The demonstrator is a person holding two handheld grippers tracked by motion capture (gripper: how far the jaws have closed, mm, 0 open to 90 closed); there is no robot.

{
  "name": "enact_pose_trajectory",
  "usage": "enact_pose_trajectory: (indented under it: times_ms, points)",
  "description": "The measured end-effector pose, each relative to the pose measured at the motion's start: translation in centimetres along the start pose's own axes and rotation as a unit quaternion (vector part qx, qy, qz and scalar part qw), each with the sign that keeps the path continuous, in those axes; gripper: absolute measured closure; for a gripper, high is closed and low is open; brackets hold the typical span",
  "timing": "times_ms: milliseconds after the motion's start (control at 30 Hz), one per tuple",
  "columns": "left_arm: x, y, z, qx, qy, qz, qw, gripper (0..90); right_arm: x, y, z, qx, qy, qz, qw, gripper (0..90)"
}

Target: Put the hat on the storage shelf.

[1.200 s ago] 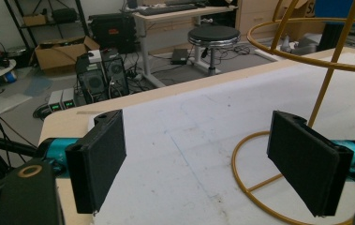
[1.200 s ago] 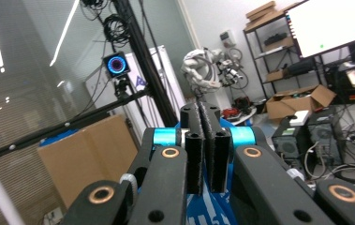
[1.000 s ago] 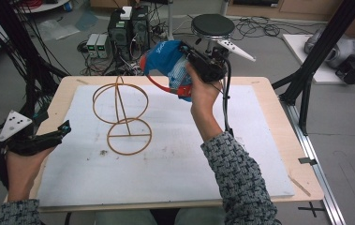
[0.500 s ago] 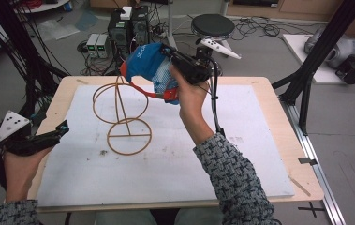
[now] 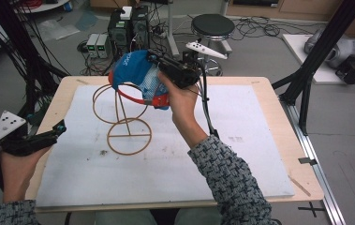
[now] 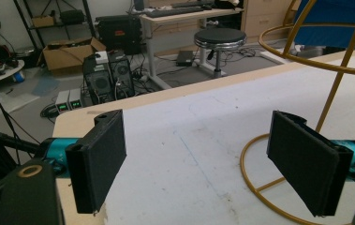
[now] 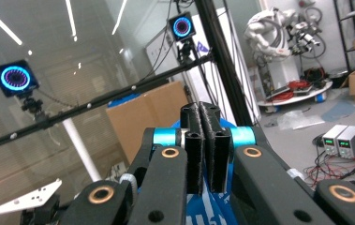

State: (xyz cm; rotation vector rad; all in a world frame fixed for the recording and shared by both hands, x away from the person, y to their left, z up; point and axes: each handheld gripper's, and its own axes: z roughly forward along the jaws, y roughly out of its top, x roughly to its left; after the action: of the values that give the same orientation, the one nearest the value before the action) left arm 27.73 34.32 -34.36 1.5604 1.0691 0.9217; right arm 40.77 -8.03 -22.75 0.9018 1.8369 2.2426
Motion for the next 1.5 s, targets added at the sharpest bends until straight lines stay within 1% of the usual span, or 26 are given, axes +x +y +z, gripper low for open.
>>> enact_pose_trajectory:
  times_ms: [133, 367, 433, 600, 700, 867, 1000, 1100, 1200, 1267, 1333, 1433, 1467, 1500]
  points:
    - [0.1, 0.0, -0.1, 0.000, 0.002, -0.002, 1.0000, 20.0, 0.3, -0.3, 0.4, 0.016, 0.011, -0.003, 0.9998, 88.5]
    - [0.1, 0.0, -0.2, 0.001, 0.002, -0.002, 1.0000, 20.0, 0.6, -1.3, 1.2, 0.047, 0.027, -0.003, 0.9985, 88.5]
    - [0.1, 0.0, -0.2, 0.001, 0.003, -0.002, 1.0000, 20.0, 0.7, -1.6, 1.4, 0.050, 0.032, -0.002, 0.9982, 88.5]
    - [0.2, 0.0, -0.2, 0.000, 0.002, -0.001, 1.0000, 20.0, 0.8, -2.5, 1.9, 0.063, 0.036, 0.000, 0.9973, 88.5]
    - [0.2, 0.1, -0.2, 0.000, 0.002, -0.001, 1.0000, 20.0, 0.9, -3.0, 2.3, 0.069, 0.040, 0.002, 0.9968, 88.5]
    - [0.2, 0.1, -0.2, -0.001, 0.002, -0.003, 1.0000, 20.0, 1.4, -3.3, 2.8, 0.072, 0.045, 0.001, 0.9964, 88.5]
    - [0.2, 0.1, -0.2, 0.000, 0.002, -0.001, 1.0000, 20.0, 1.8, -3.1, 3.3, 0.065, 0.049, 0.000, 0.9967, 88.5]
    - [0.2, 0.1, -0.2, 0.000, 0.001, -0.002, 1.0000, 20.0, 2.4, -3.0, 3.8, 0.066, 0.054, -0.007, 0.9964, 88.5]
    - [0.2, 0.1, -0.3, 0.000, 0.001, -0.001, 1.0000, 20.0, 3.2, -3.1, 4.4, 0.071, 0.057, -0.020, 0.9956, 88.5]
    - [0.2, 0.1, -0.2, -0.001, 0.001, -0.003, 1.0000, 20.0, 3.7, -3.3, 4.8, 0.076, 0.059, -0.028, 0.9949, 88.5]
    - [0.2, 0.1, -0.2, 0.000, 0.000, -0.001, 1.0000, 20.0, 4.2, -3.5, 5.2, 0.081, 0.060, -0.037, 0.9942, 88.5]
    - [0.2, 0.1, -0.2, 0.000, 0.000, -0.002, 1.0000, 20.0, 4.8, -3.8, 5.7, 0.089, 0.062, -0.045, 0.9931, 88.5]
    - [0.2, 0.1, -0.2, 0.000, -0.001, -0.001, 1.0000, 20.0, 4.8, -3.8, 5.7, 0.089, 0.062, -0.045, 0.9931, 88.5]
    - [0.2, 0.1, -0.2, 0.000, -0.001, -0.002, 1.0000, 20.0, 5.1, -4.0, 6.0, 0.095, 0.062, -0.052, 0.9922, 88.4]
